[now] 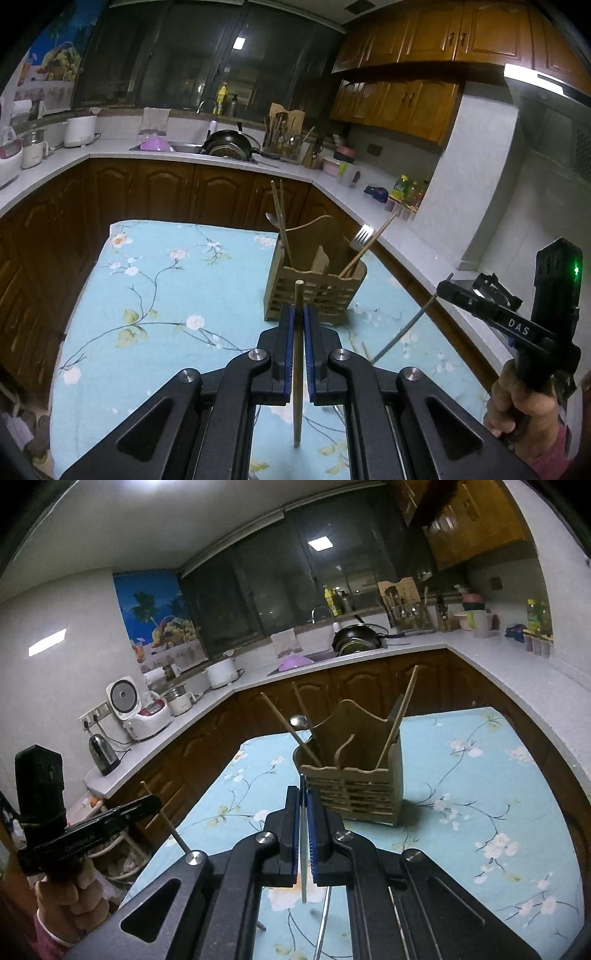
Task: Organize utensils
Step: 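Carry the wooden chopstick in the left tool while the right tool carries the steel chopstick to the holder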
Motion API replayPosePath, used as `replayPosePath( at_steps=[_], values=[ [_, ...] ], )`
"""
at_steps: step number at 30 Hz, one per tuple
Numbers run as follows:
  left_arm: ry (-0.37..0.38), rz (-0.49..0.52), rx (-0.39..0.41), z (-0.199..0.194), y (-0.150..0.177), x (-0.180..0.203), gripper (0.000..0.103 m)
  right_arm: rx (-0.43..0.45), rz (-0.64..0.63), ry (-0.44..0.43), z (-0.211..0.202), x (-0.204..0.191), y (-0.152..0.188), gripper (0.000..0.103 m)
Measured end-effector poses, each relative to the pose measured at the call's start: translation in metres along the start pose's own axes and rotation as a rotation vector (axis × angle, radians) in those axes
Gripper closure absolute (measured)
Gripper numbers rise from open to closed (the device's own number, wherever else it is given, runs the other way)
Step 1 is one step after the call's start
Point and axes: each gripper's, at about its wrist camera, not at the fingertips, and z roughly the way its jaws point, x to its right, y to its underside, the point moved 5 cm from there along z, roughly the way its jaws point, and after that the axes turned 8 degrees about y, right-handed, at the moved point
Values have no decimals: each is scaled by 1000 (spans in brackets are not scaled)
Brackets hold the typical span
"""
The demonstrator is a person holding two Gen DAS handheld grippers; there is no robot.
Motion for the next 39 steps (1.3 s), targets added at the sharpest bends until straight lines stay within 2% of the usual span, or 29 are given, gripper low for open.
replayPosePath(
  at_steps=[13, 20, 29, 34, 39],
  values=[
    [8, 14, 63, 8, -24, 1, 100, 36, 3, 25, -2, 13, -16, 99],
    [14, 39, 115, 13, -48, 0, 100, 101, -3, 52, -10, 20, -47, 99],
    [22, 61, 222, 32, -90, -2, 100, 200, 2, 96, -10, 31, -99, 99],
    [2, 81, 269, 57, -110, -4, 100, 248, 28, 125, 0, 42, -127, 99],
    [-22, 74, 301, 91, -116, -13, 100, 265, 48, 146, 15, 55, -144, 99]
  ],
)
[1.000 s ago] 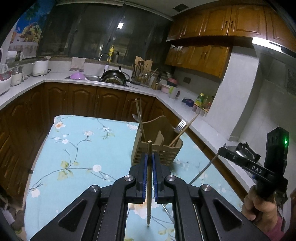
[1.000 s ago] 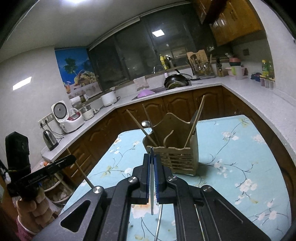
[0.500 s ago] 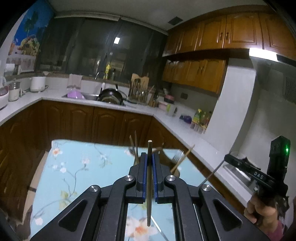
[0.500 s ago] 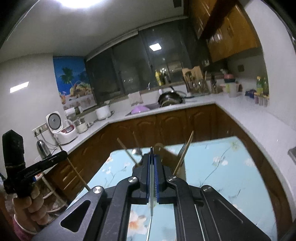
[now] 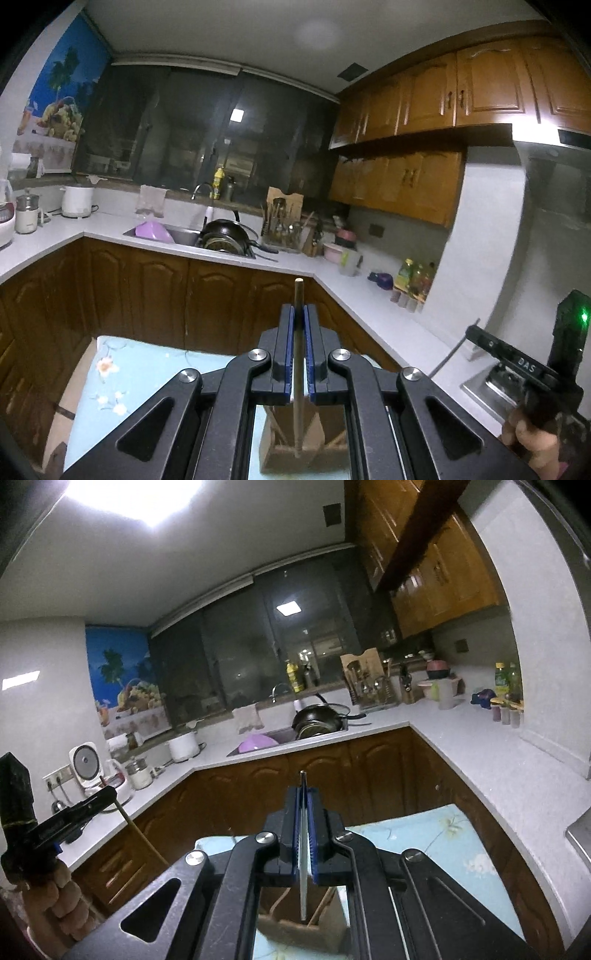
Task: Organize utensils
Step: 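Carry the wooden chopstick in the left tool while the right tool carries the steel chopstick to the holder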
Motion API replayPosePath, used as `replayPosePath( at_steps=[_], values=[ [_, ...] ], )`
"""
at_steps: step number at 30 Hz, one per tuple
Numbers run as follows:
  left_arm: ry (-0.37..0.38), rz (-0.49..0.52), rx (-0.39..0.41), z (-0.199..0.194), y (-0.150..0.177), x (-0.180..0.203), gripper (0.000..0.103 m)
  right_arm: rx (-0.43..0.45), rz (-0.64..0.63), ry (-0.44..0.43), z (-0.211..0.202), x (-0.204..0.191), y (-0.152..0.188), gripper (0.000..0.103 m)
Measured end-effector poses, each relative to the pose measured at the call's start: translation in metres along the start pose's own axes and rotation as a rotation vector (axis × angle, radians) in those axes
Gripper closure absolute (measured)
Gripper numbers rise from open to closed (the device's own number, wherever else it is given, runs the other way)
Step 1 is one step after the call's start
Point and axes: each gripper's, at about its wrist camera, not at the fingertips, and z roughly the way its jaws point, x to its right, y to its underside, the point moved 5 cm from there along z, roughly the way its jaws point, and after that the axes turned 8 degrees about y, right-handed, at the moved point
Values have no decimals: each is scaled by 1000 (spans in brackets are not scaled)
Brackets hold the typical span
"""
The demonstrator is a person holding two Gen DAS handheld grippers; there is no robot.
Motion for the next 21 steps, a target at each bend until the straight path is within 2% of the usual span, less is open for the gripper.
replayPosePath(
  at_steps=[6, 9, 13, 16, 18, 21],
  values=[
    [-50, -22, 18, 41, 28, -12, 100, -30, 7, 15, 26, 7, 19, 99],
    [-79, -45, 18, 58, 54, -12, 100, -53, 16, 21, 38, 11, 38, 99],
    [-100, -64, -27, 84, 92, -13, 100, -112, 24, 17, 55, 13, 67, 99],
    [-100, -80, -62, 98, 108, -15, 100, -145, 36, 17, 63, 16, 82, 99],
    [-100, -84, -80, 105, 117, -15, 99, -163, 45, 18, 65, 18, 89, 99],
    [-98, -90, -104, 108, 112, -23, 99, -194, 53, 13, 71, 19, 95, 99]
  ],
)
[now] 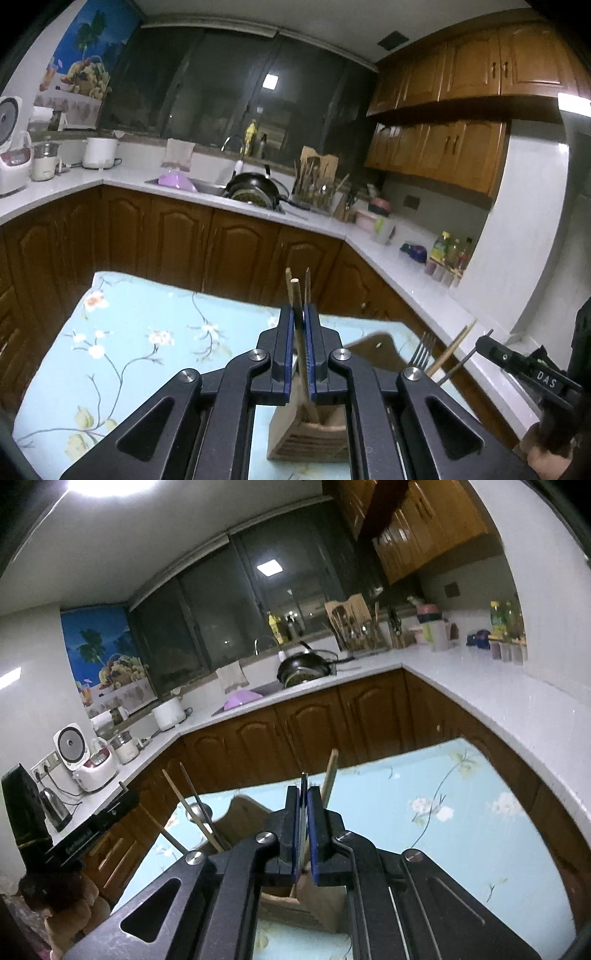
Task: Organize utensils
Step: 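Carry the wooden chopstick in the left tool while the right tool carries the steel chopstick to the holder, then open the left tool over the holder while the right tool releases its steel chopstick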
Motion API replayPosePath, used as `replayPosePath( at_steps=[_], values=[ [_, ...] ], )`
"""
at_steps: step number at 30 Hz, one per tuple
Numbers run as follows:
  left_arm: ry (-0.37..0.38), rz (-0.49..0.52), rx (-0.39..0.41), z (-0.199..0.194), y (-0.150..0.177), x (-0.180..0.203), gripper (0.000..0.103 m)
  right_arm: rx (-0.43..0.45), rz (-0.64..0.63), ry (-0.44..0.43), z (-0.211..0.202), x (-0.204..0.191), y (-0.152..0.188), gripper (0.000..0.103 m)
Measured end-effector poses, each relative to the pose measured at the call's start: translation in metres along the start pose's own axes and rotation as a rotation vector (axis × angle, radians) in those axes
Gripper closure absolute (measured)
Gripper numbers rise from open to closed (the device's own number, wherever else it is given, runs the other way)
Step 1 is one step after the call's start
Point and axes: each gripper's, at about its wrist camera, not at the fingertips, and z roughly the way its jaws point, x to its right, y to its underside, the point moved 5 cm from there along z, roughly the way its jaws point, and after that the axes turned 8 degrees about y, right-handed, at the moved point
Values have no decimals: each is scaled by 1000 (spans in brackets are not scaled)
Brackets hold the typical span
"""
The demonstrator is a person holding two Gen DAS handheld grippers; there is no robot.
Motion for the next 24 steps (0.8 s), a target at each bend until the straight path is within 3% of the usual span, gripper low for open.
replayPosePath(
  at_steps=[20, 22, 23, 24],
  values=[
    [-12, 17, -43, -13, -16, -7, 97, -25, 13, -3, 7, 4, -3, 97],
    [-28, 20, -57, -14, -16, -6, 85, -34, 23, -10, 8, 7, -2, 92],
    [-35, 16, -49, -18, -17, -7, 73, -36, 30, -14, 7, 8, -2, 89],
    [-37, 10, -34, -23, -19, -7, 61, -34, 42, -29, 4, 9, -2, 76]
  ],
)
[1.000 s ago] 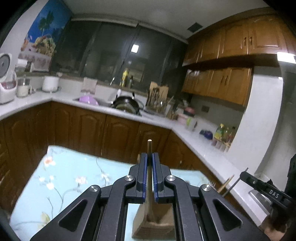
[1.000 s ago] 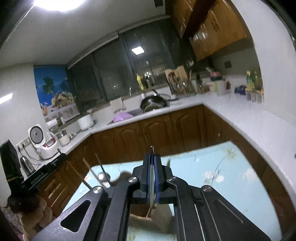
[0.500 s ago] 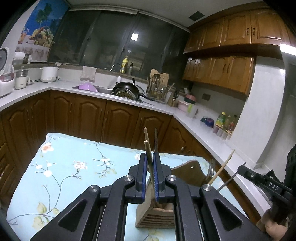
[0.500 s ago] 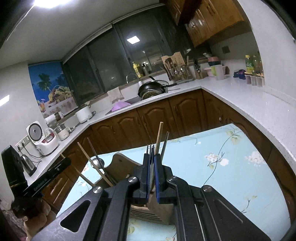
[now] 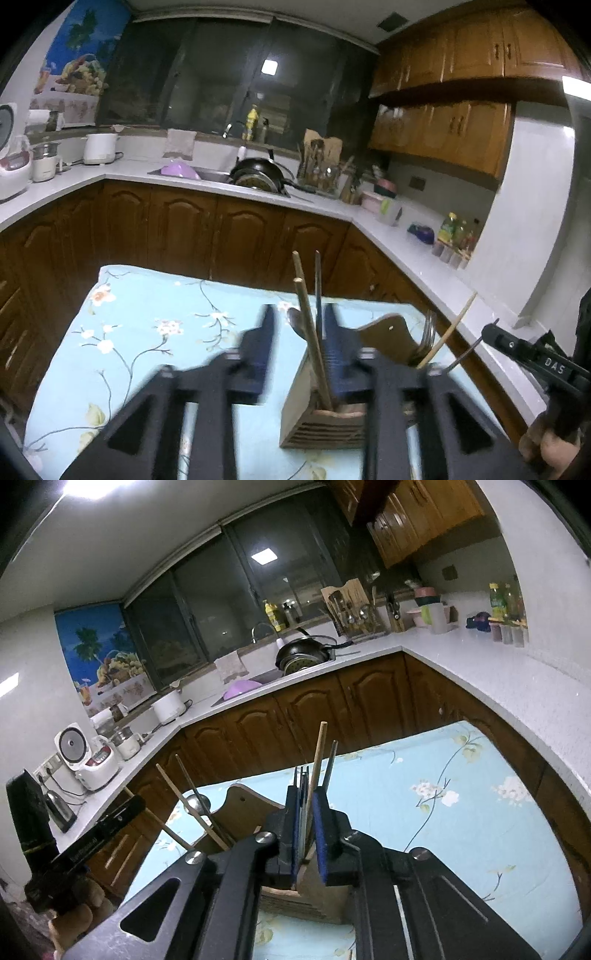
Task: Organize utensils
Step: 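Open the left tool over the holder while the right tool releases its steel chopstick, then move both tools back down to the remaining chopsticks on the cloth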
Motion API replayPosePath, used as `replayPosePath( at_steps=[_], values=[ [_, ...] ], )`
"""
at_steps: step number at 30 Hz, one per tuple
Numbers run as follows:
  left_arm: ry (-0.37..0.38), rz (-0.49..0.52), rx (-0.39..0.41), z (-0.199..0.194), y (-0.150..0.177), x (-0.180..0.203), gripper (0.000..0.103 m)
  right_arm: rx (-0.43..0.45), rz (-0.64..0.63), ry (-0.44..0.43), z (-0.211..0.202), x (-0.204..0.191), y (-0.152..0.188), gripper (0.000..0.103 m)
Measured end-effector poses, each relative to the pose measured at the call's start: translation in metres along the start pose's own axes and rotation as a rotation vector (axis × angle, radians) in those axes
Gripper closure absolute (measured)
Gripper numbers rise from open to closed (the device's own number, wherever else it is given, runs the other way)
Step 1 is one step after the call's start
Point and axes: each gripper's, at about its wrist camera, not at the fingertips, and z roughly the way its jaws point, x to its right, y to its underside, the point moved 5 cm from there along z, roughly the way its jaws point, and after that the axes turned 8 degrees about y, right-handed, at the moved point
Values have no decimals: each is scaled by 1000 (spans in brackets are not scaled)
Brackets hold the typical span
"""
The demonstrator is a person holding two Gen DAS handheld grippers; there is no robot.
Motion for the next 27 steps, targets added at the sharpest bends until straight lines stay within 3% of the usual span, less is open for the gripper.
replayPosePath(
  at_steps=[1, 3, 5, 9, 18, 27],
  values=[
    [0, -4, 8, -4, -1, 0, 56, 6, 10, -11, -2, 2, 1, 53],
    [-5, -15, 16, -14, 0, -2, 45, 32, 25, -26, -12, 4, 0, 32],
    [-5, -19, 17, -24, 2, -3, 44, 46, 32, -36, -23, 4, 1, 31],
    [-24, -19, 16, -49, 12, 0, 27, 81, 41, -58, -49, 3, 5, 14],
    [-3, -20, -13, -113, 44, 10, 19, 119, 6, -63, -111, -1, 35, 4],
    [-5, -56, -30, -172, 69, 12, 14, 93, -14, -34, -142, 2, 79, 3]
  ],
)
